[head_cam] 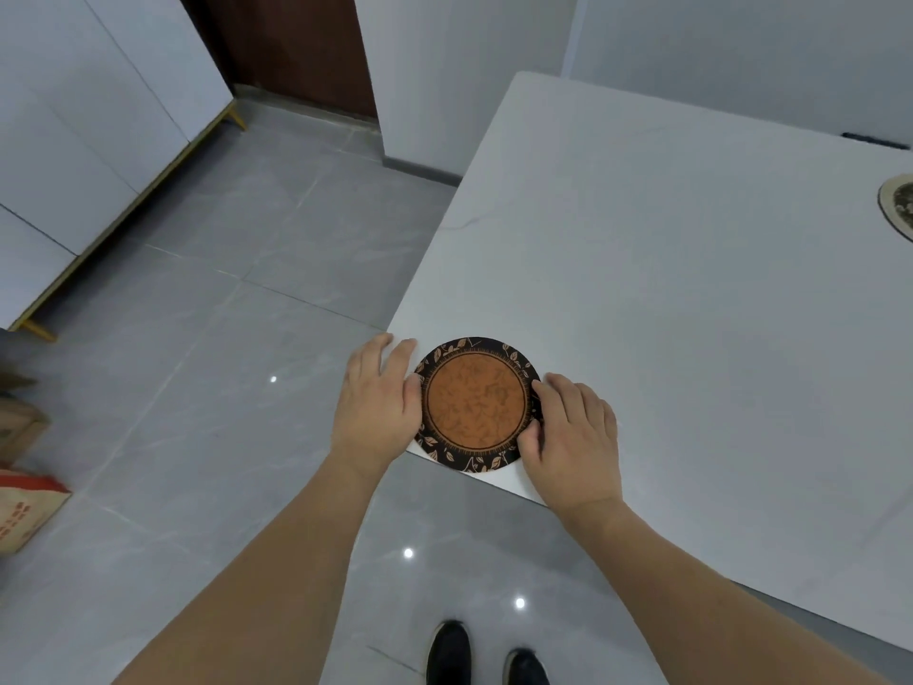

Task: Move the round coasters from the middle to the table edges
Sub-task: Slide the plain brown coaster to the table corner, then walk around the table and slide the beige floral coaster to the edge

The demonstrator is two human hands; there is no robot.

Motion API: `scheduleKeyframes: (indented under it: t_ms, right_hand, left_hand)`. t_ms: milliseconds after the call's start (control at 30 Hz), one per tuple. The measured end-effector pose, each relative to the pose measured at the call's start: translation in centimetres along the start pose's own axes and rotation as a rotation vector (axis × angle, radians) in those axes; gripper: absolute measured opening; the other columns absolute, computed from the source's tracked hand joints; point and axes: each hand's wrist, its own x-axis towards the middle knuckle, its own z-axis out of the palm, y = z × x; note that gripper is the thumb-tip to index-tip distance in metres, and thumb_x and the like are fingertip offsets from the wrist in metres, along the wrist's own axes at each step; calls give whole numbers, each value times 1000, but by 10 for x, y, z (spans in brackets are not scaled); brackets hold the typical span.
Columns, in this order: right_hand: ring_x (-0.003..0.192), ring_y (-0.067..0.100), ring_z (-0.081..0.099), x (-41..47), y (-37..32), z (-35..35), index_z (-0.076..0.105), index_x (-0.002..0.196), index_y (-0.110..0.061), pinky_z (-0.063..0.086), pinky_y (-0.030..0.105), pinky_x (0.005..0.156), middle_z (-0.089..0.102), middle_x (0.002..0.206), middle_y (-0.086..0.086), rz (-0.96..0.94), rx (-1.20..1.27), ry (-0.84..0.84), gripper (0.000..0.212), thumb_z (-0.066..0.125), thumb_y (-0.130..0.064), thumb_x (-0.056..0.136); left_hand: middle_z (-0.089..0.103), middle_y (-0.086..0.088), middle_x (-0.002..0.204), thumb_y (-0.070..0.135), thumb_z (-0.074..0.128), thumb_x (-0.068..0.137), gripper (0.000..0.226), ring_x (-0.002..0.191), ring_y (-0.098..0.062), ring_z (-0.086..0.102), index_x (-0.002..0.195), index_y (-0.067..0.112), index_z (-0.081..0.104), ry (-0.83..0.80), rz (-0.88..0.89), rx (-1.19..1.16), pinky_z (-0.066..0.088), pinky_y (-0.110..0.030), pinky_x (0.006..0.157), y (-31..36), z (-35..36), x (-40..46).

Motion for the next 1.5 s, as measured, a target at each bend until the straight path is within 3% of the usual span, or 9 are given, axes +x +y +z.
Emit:
scheduleKeyframes:
  t_ms: [133, 367, 633, 800, 1000, 1500]
  right_hand:
    - [122, 29, 46, 11, -23, -30, 54, 126, -8, 31, 39, 106, 53, 132, 9, 27, 41, -40, 43, 49, -20, 85]
    - [136, 24, 32, 22, -113, -143, 35, 143, -8, 23, 33, 115, 39, 147, 8, -265, 107, -46, 54, 44, -20, 90]
    - [128, 28, 40, 9, -216, -262, 35, 142, -5, 30, 35, 110, 44, 141, 13, -468, 133, 60, 55, 47, -17, 89]
    - [127, 27, 41, -1, -270, -275, 38, 140, -8, 32, 35, 107, 46, 140, 11, -511, 115, 81, 54, 48, -17, 87]
    - [128, 27, 41, 21, -343, -278, 34, 142, -7, 31, 35, 109, 45, 141, 12, -565, 124, 102, 59, 49, -20, 87]
    - [130, 26, 39, 154, -475, -249, 32, 144, -8, 31, 37, 110, 43, 142, 10, -601, 136, 76, 59, 47, -20, 87]
  left_hand:
    - [47, -18, 139, 16, 53, 93, 44, 124, -37, 43, 134, 1, 49, 43, -5, -21, 39, -49, 107, 0, -35, -15]
    - [36, -17, 150, 21, 50, 96, 50, 135, -37, 37, 142, 1, 41, 120, 10, 108, 33, -47, 113, 28, -163, -42]
    - [45, -19, 141, 20, 53, 93, 48, 132, -39, 39, 135, -1, 47, 352, -81, 185, 25, -45, 116, 34, -317, -96]
    - [45, -18, 144, 21, 52, 94, 46, 134, -37, 39, 135, 0, 49, 434, -91, 225, 27, -49, 116, 3, -383, -112]
    - [45, -16, 143, 25, 49, 96, 47, 130, -35, 40, 136, 0, 46, 488, -107, 268, 28, -42, 114, -40, -437, -93]
    - [43, -14, 144, 27, 47, 97, 46, 129, -36, 39, 137, 4, 45, 511, -139, 298, 29, -42, 112, -134, -519, 35]
